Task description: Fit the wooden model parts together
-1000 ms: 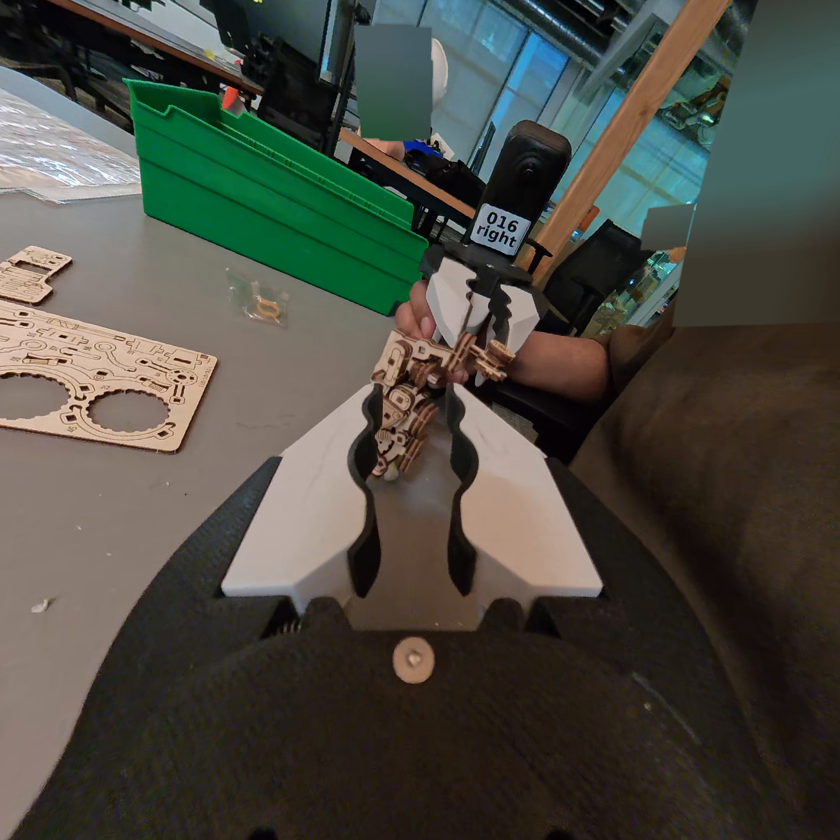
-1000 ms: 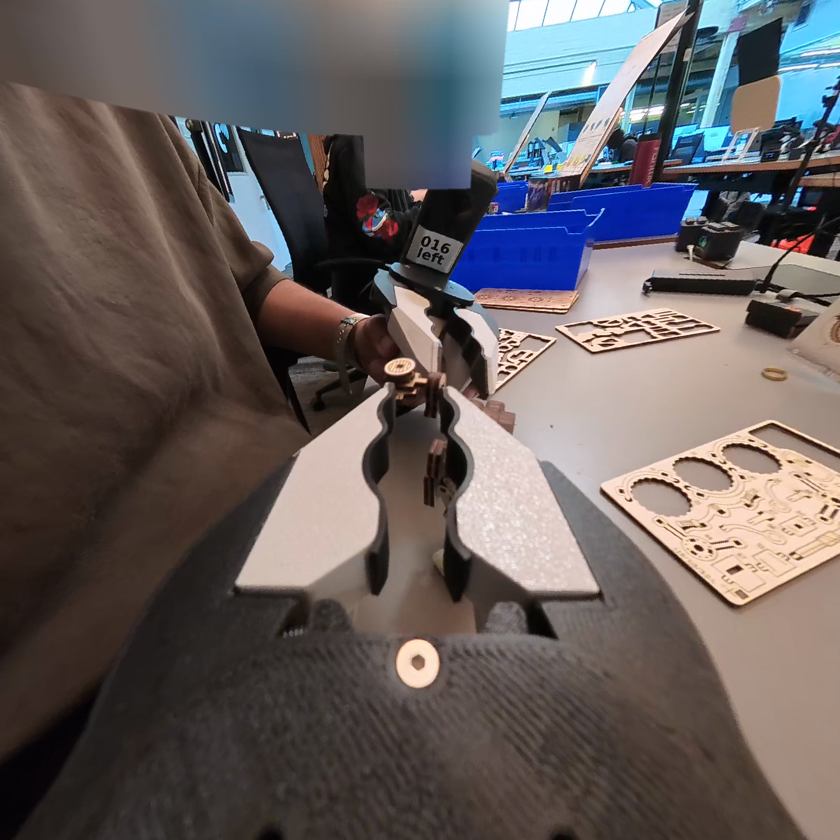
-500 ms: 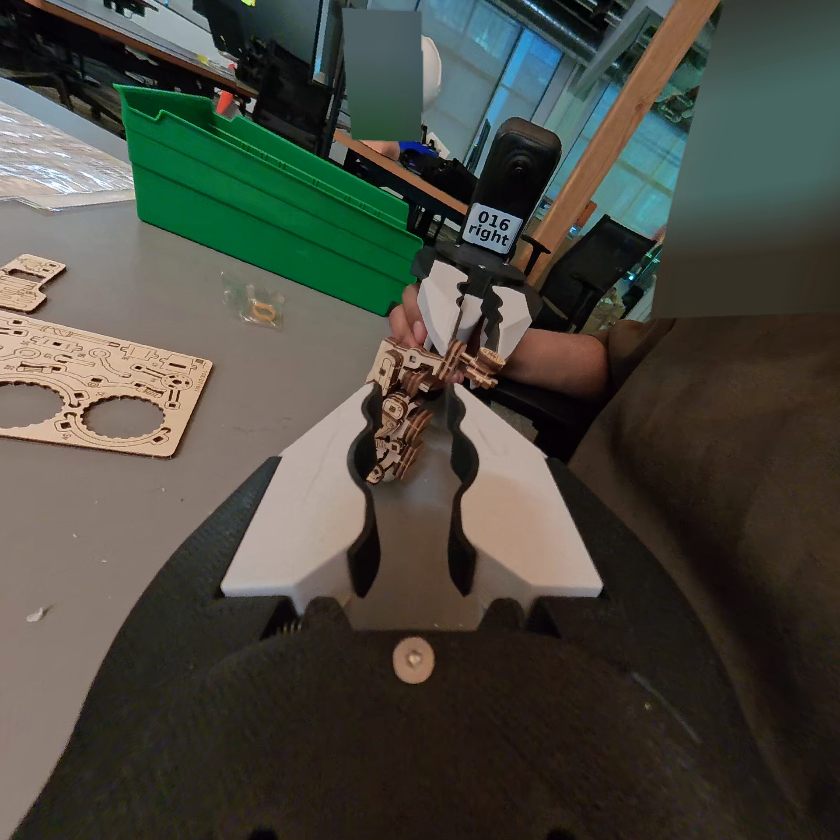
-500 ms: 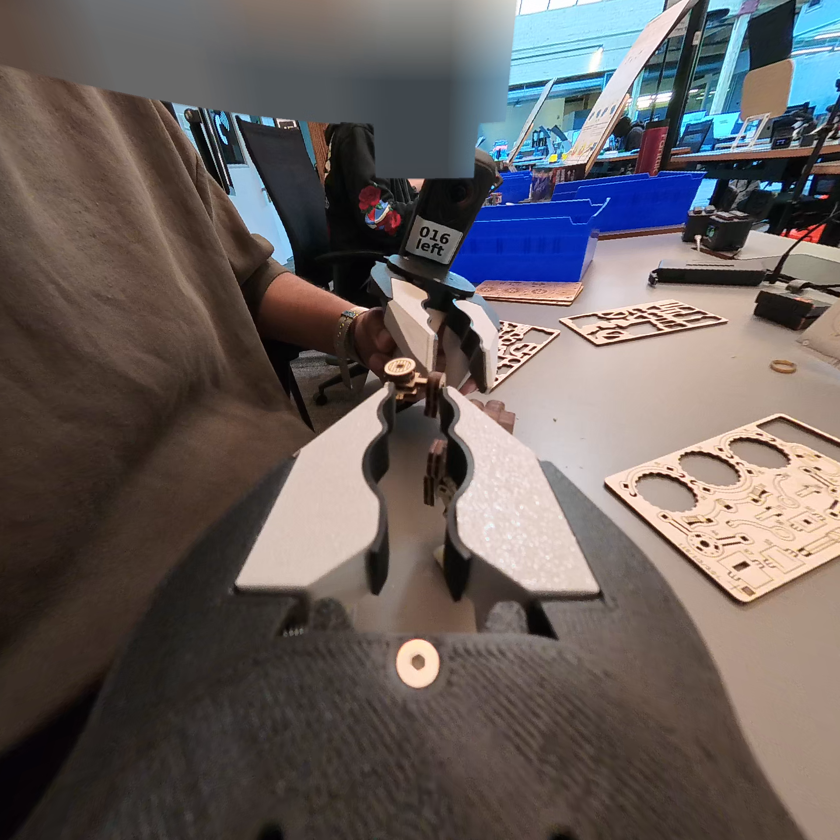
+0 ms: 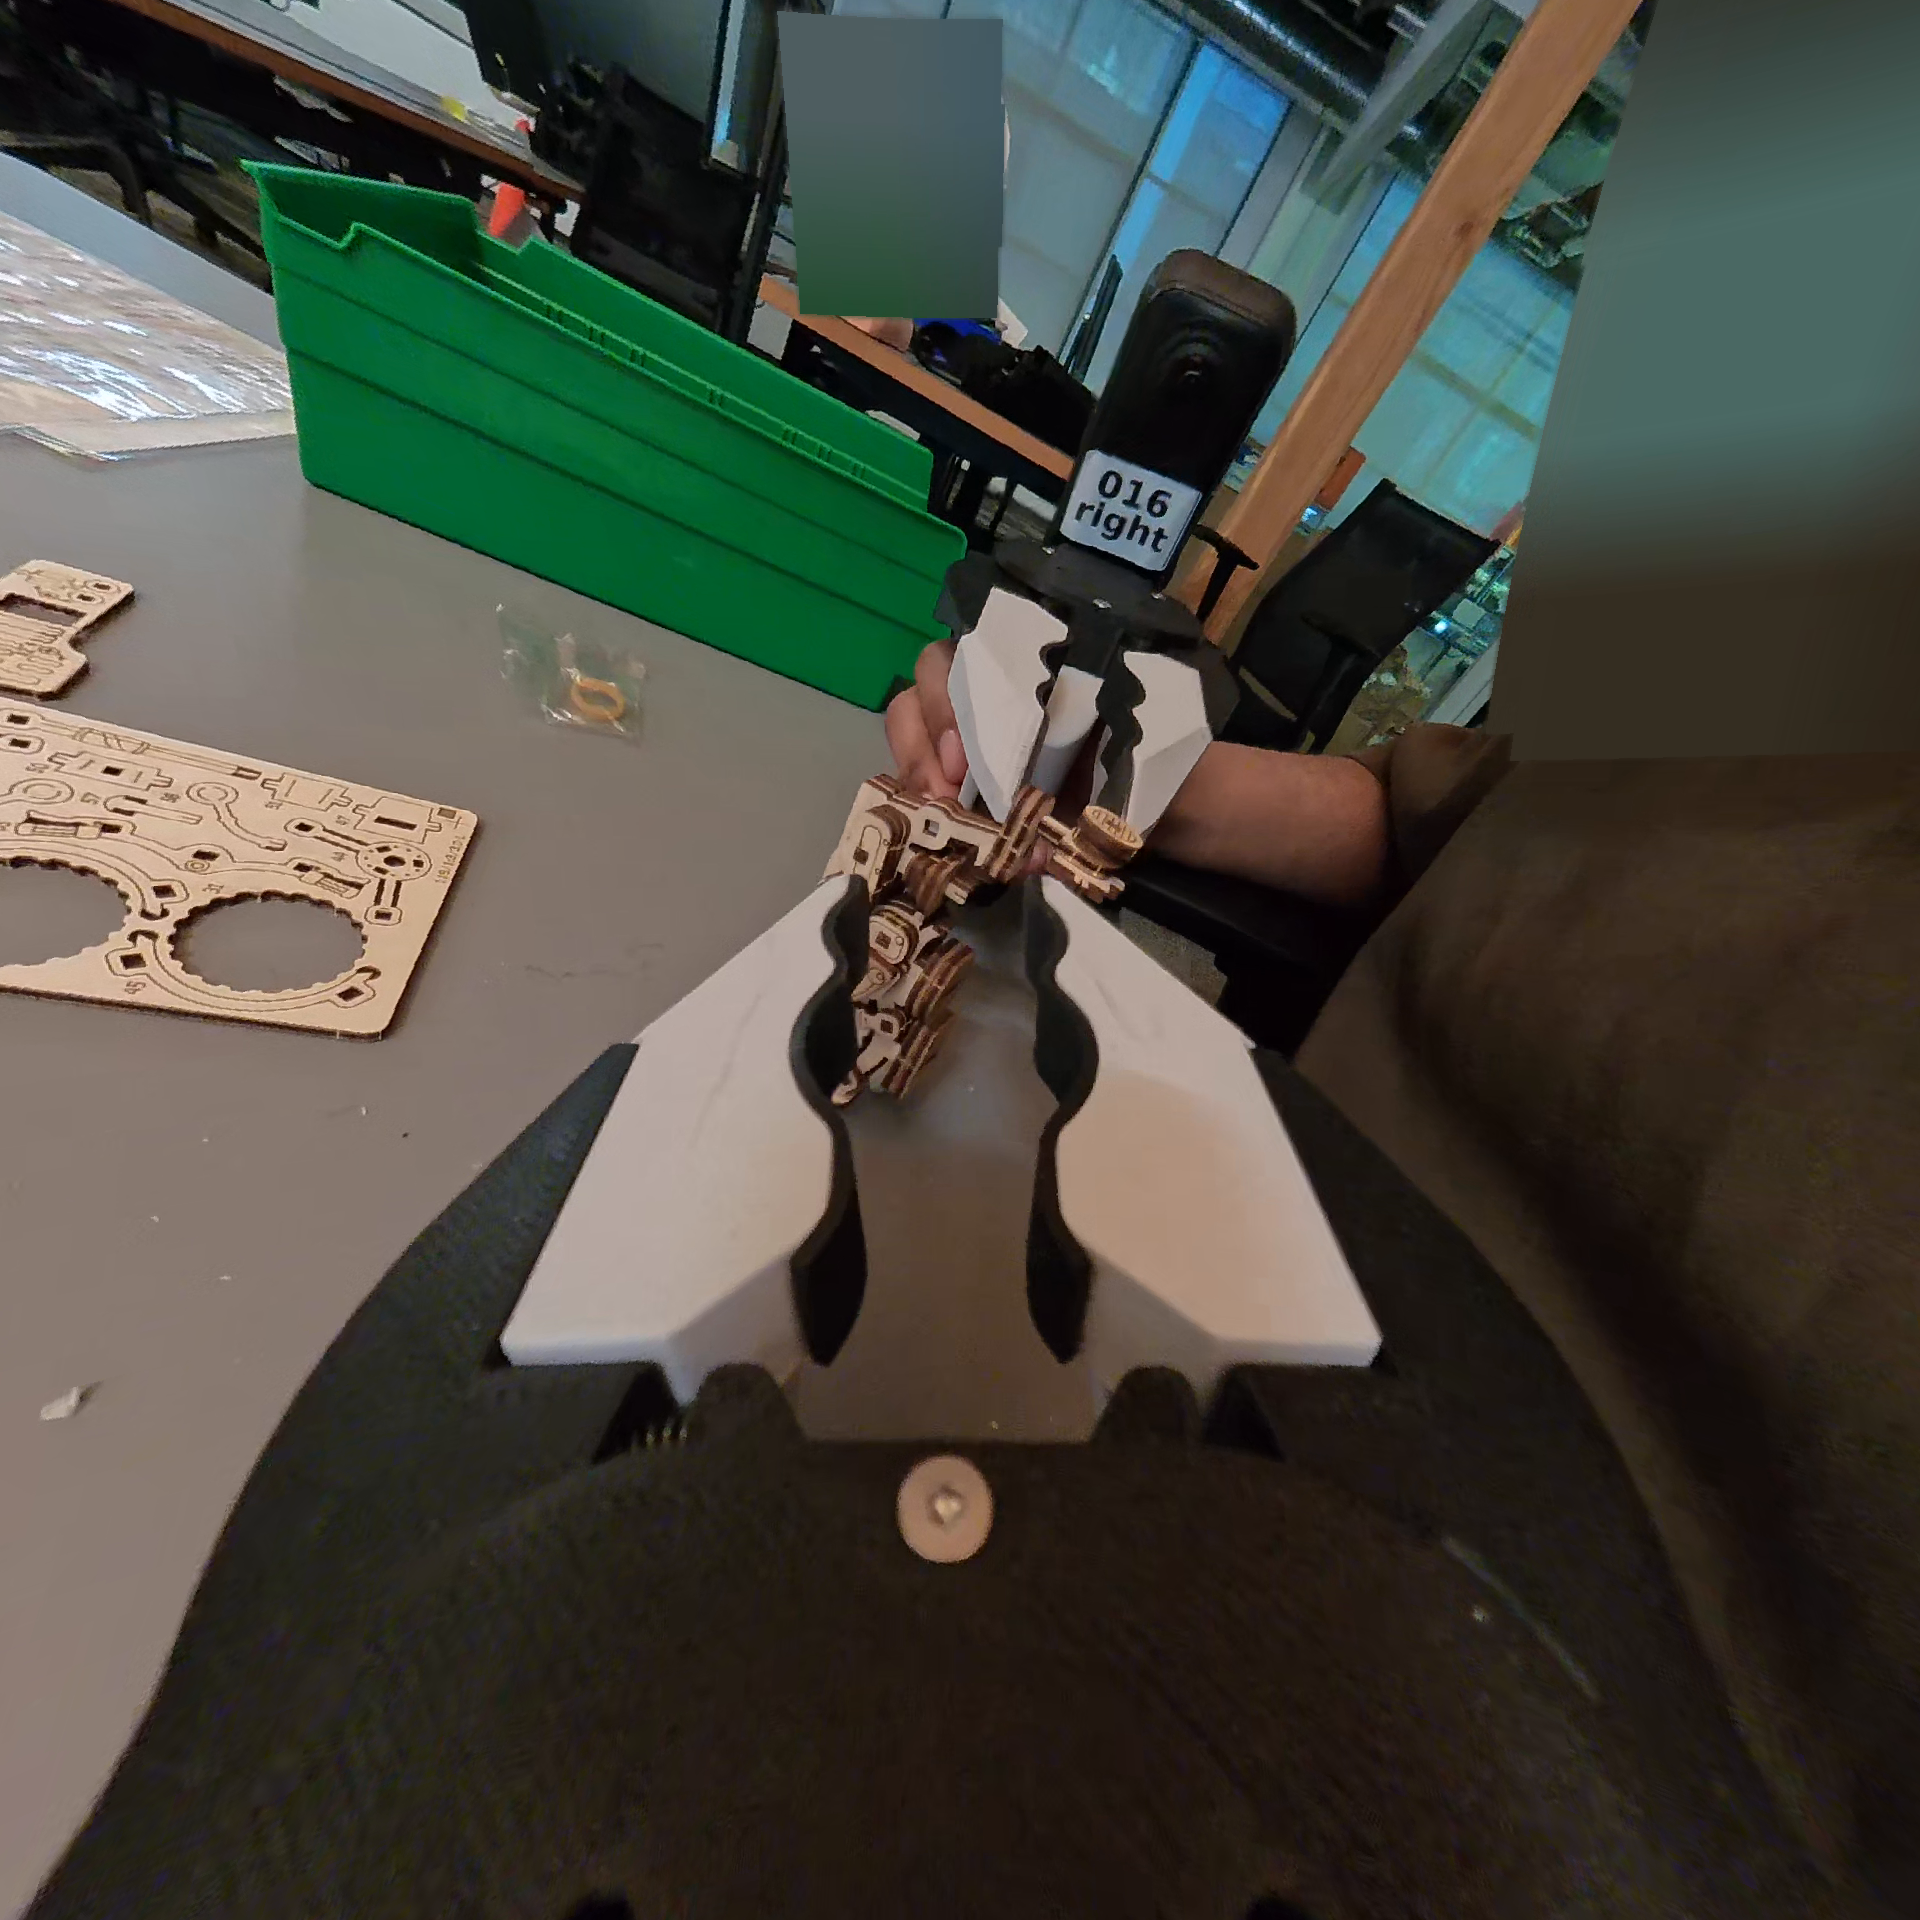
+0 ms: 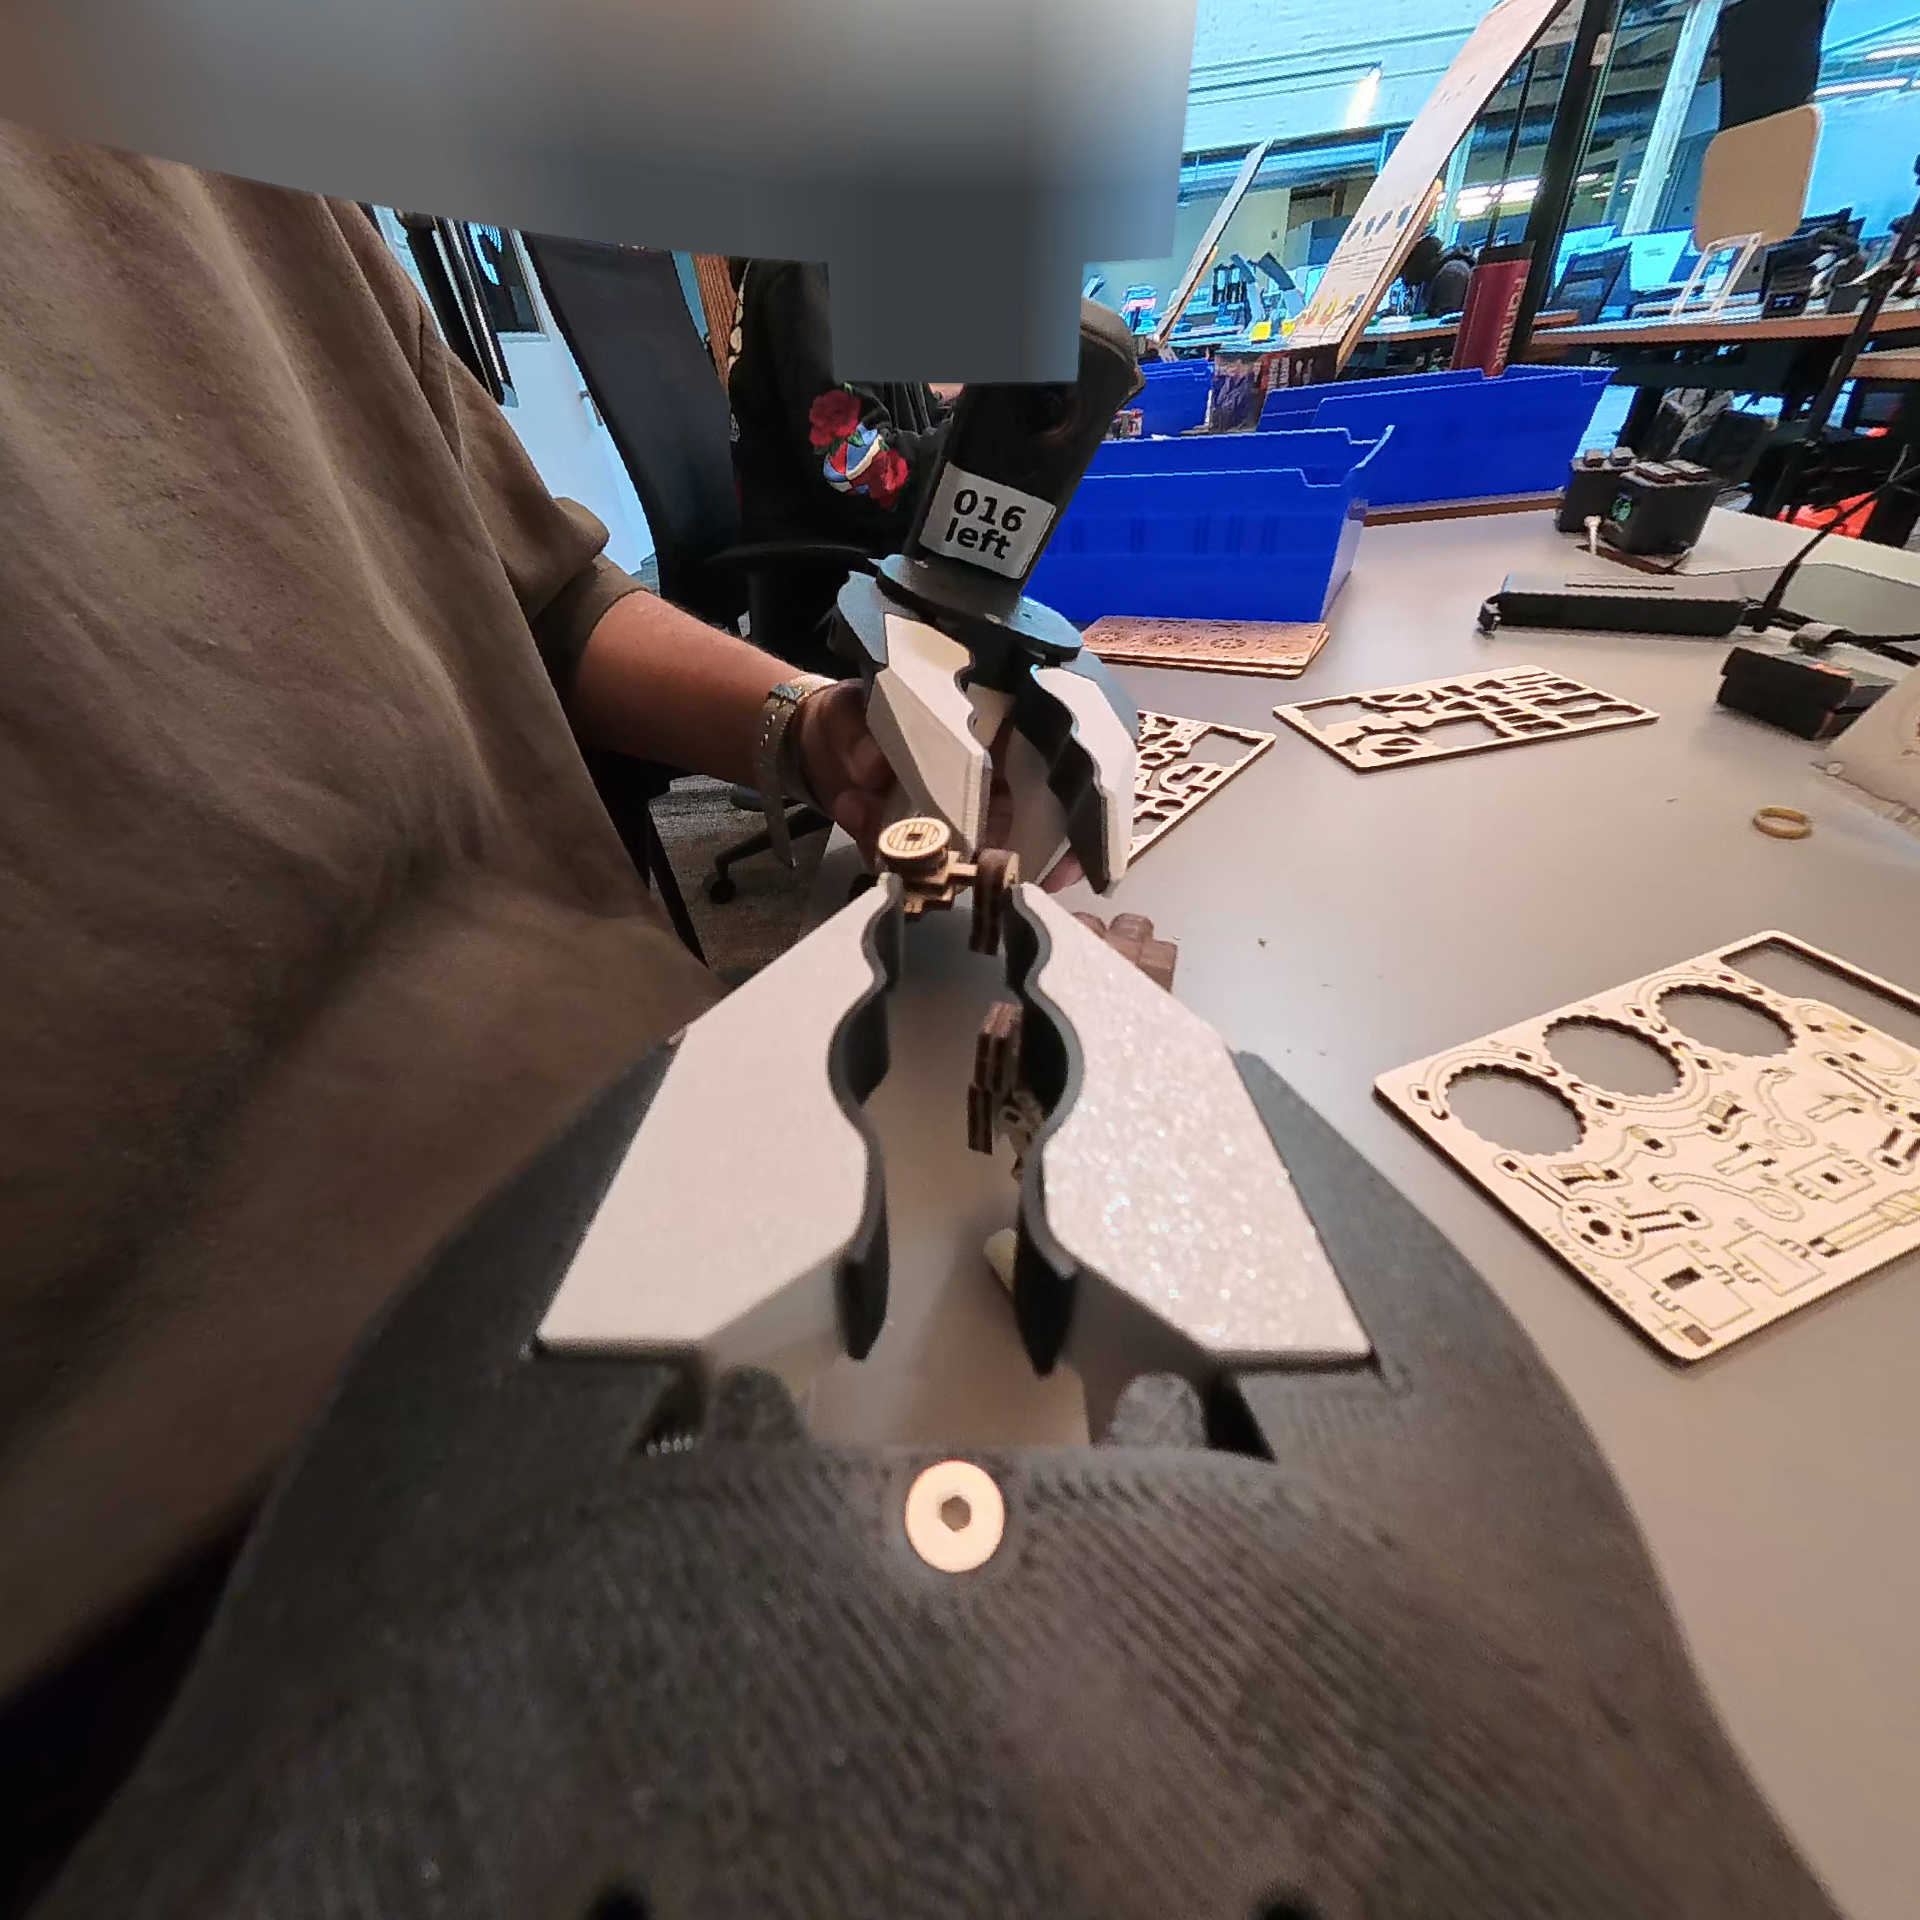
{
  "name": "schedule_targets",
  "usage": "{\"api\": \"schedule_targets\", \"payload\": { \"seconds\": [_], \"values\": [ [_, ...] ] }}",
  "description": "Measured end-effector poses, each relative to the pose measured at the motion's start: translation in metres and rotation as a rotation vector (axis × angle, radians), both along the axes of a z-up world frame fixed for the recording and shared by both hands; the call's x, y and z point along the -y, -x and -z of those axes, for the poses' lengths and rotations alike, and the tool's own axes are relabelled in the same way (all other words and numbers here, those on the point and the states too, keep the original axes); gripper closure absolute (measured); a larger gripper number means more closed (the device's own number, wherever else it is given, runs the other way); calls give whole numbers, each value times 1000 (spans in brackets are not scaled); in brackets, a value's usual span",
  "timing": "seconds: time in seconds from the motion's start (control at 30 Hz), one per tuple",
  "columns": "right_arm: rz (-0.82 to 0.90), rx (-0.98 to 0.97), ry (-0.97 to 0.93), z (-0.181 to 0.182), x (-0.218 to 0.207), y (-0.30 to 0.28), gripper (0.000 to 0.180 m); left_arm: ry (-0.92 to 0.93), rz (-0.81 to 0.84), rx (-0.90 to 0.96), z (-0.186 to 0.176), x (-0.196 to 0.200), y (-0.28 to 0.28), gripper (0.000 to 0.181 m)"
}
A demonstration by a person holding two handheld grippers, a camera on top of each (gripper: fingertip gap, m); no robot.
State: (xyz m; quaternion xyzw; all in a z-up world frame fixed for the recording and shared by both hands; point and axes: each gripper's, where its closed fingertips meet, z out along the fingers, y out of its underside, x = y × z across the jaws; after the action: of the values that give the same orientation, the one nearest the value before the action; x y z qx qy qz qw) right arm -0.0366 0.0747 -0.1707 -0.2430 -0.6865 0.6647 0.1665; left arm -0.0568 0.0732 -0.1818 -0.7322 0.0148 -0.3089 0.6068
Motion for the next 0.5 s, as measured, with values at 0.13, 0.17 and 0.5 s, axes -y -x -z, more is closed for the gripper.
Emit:
{"api": "schedule_targets", "payload": {
  "seconds": [0.13,0.17,0.5],
  "values": [
    [2,1,-3,1,0,0,162,-3,17,163,-8,1,6,151],
    [3,1,-5,1,0,0,162,-7,13,202,-11,1,10,151],
    [-1,6,-10,2,0,0,162,-26,-9,303,-17,2,22,151]
  ]
}}
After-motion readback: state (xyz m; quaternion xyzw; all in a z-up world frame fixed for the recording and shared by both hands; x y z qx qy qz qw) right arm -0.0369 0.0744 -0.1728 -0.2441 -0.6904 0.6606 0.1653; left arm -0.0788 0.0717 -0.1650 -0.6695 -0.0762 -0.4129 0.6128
